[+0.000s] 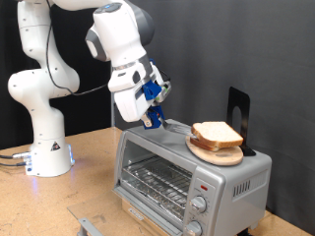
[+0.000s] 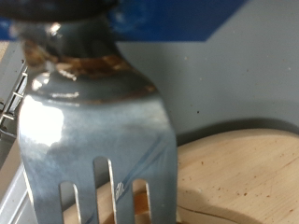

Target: Make a piece of toast with the oven

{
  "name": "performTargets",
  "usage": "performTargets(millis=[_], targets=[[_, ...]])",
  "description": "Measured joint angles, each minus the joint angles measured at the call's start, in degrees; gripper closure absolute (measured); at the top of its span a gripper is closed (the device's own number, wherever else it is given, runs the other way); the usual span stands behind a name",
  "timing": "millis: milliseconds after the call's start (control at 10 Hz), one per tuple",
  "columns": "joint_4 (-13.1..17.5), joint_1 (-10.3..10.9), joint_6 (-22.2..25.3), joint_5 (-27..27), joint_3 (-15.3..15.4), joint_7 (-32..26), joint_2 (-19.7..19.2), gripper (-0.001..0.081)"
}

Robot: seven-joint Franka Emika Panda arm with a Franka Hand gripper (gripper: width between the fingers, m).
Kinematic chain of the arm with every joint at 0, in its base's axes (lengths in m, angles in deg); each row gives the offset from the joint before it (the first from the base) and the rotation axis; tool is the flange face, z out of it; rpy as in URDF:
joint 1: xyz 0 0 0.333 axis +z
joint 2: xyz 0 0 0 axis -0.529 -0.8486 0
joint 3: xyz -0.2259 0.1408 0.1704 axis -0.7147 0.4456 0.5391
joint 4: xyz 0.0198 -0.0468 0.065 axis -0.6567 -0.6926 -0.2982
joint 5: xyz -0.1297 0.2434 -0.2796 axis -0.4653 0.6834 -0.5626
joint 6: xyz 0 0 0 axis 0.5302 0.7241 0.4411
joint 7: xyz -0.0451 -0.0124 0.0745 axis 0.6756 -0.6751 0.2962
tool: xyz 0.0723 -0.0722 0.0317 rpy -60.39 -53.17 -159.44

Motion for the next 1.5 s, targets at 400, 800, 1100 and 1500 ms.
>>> performTargets(millis=[400,800,1100,1500], targets=[[1.15,0.0,-1.29,-0.25,0.92,1.16,-1.65,0.0374],[2.89,0.0,-2.06,-0.64,1.95,2.98,-3.54,0.0374],[4.15,0.0,-2.7,-1.05,2.36,4.17,-4.86,0.0374],[5.84,0.0,-2.86,-1.68,2.57,5.6,-6.45,0.0374]])
